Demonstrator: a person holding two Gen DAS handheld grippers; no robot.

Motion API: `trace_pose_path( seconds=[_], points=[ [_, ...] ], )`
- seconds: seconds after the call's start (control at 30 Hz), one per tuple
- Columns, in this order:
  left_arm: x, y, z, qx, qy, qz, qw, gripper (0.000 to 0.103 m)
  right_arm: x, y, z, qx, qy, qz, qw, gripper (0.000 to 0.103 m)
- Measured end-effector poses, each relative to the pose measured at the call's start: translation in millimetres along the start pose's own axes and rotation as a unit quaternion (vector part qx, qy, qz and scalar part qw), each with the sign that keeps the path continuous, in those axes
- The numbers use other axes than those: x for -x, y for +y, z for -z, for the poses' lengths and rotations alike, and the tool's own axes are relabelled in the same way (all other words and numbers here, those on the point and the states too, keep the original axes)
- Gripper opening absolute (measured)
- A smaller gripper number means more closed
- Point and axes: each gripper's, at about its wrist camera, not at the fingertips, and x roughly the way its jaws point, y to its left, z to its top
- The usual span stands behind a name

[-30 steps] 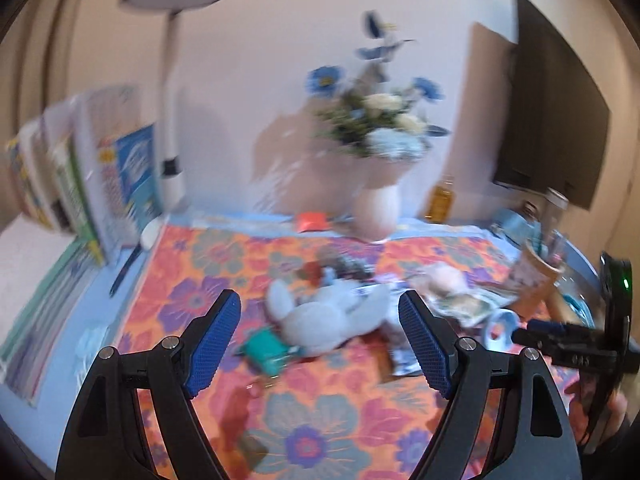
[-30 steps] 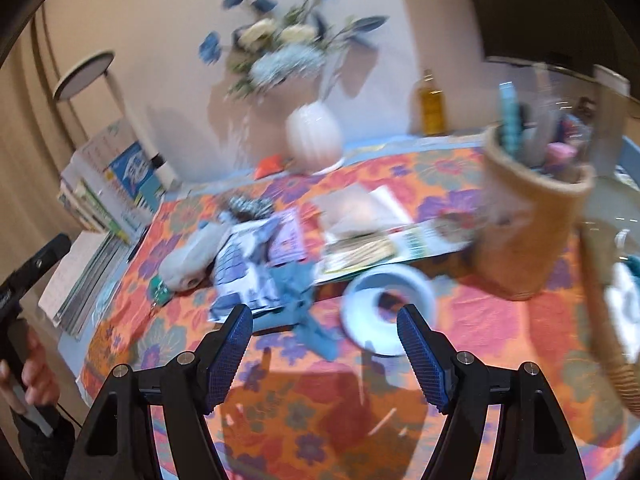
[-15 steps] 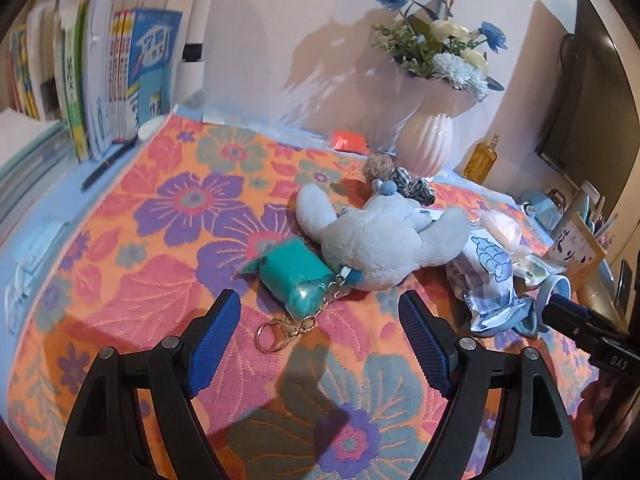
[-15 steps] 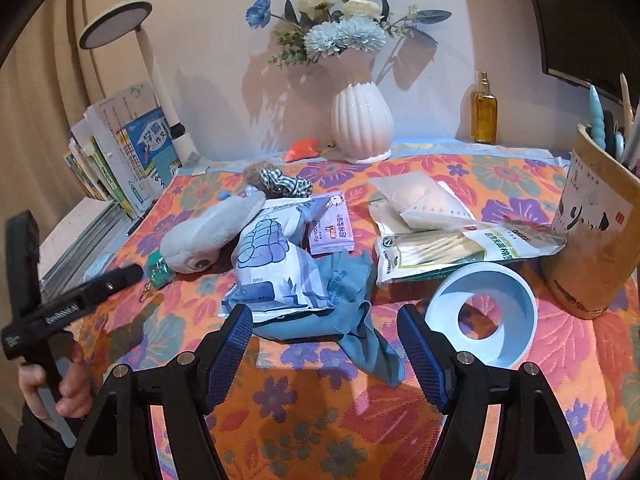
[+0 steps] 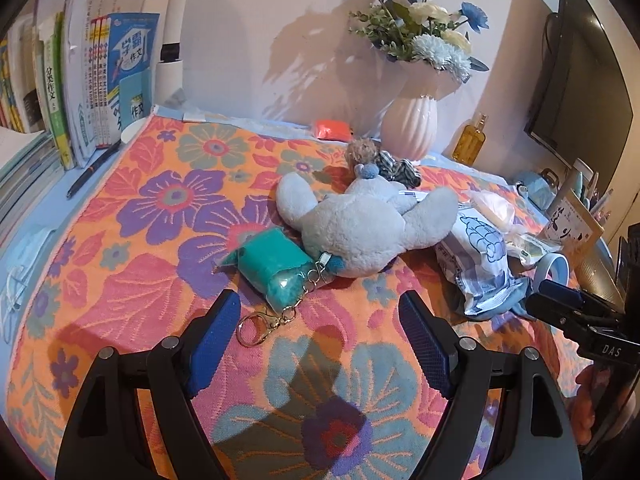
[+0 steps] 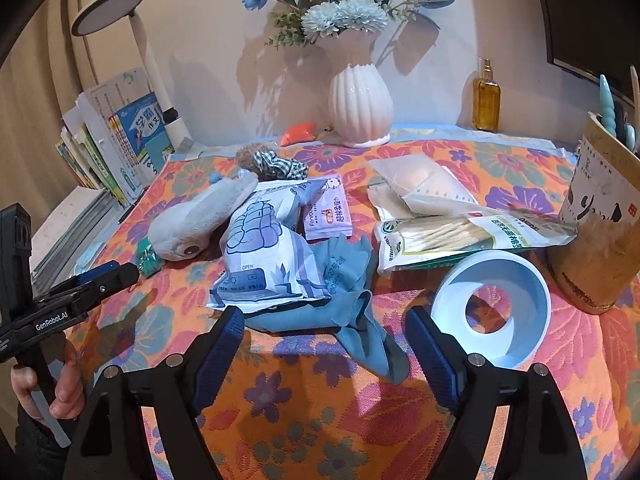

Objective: Organize soft objects
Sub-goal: 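Grasp the grey plush bunny with the left tool while the right tool grasps the DOTI packet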

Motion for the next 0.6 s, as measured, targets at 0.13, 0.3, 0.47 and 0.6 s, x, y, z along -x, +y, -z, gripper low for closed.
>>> trace_pose_path(
  seconds=[0.13, 0.3, 0.47, 0.6],
  points=[
    [3, -1, -3, -0.010, 0.004, 0.014, 0.9998, 0.080, 1, -1, -2, -0.007, 0.006, -0.008, 1.000, 0.081],
    [16, -14, -27, -0.052, 0.011, 0.003, 0.9986, 0.080, 7, 8, -21, -0.004, 0.014, -0.024, 1.000, 0.082],
    [-13, -36, -49, -0.136, 0.049, -0.021, 0.9892, 0.081, -14, 36, -46, 0.042, 0.037, -0.013, 0.998, 0.086],
    [-44, -42, -52, -0.158, 0.087, 0.000, 0.9836, 0.081, -36, 50, -52, 0.063, 0.044, -0.005, 0.997, 0.086]
  ],
)
